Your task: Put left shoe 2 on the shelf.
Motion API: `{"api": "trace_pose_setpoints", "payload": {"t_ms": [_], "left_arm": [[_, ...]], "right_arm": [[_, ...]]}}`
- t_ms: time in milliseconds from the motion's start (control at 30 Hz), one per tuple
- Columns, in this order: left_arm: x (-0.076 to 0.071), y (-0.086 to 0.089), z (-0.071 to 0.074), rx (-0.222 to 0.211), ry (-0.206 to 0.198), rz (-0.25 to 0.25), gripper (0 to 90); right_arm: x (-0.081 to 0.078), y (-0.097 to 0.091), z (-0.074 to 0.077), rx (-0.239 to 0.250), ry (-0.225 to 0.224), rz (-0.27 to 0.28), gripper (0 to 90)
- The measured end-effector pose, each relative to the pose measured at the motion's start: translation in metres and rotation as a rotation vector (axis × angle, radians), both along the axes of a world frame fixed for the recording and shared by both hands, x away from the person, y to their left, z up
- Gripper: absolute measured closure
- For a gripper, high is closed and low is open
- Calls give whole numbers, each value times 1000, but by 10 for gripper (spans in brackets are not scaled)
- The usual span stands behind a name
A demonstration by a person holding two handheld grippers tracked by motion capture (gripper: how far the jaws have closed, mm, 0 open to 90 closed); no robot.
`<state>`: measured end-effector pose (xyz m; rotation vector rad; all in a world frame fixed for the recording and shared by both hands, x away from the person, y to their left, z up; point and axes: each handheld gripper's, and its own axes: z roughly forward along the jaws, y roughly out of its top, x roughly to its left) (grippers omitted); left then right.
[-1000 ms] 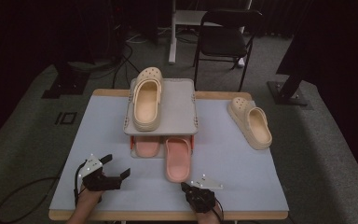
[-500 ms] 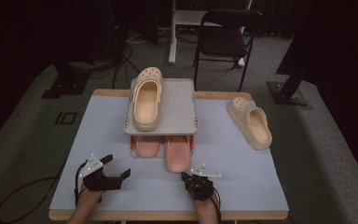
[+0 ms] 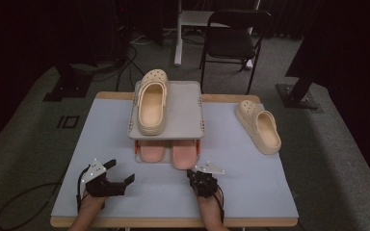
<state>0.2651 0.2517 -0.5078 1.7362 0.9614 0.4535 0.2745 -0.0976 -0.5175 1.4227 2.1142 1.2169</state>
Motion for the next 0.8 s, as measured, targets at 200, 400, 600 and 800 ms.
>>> {"api": "trace_pose_setpoints", "payload": {"t_ms": [200, 400, 600, 800], "left_arm": [[0, 1, 0, -1, 0, 1, 1], [0, 1, 0, -4, 1, 3, 1], [0, 2, 0, -2, 3, 5, 1], [-1, 2, 0, -1, 3, 4, 1]], "right_arm": [[10, 3, -1, 0, 1, -14, 900], [18, 6, -3, -2, -2, -29, 900], [26, 9, -4, -5, 6, -38, 900], [31, 12, -5, -13, 18, -38, 900]]}}
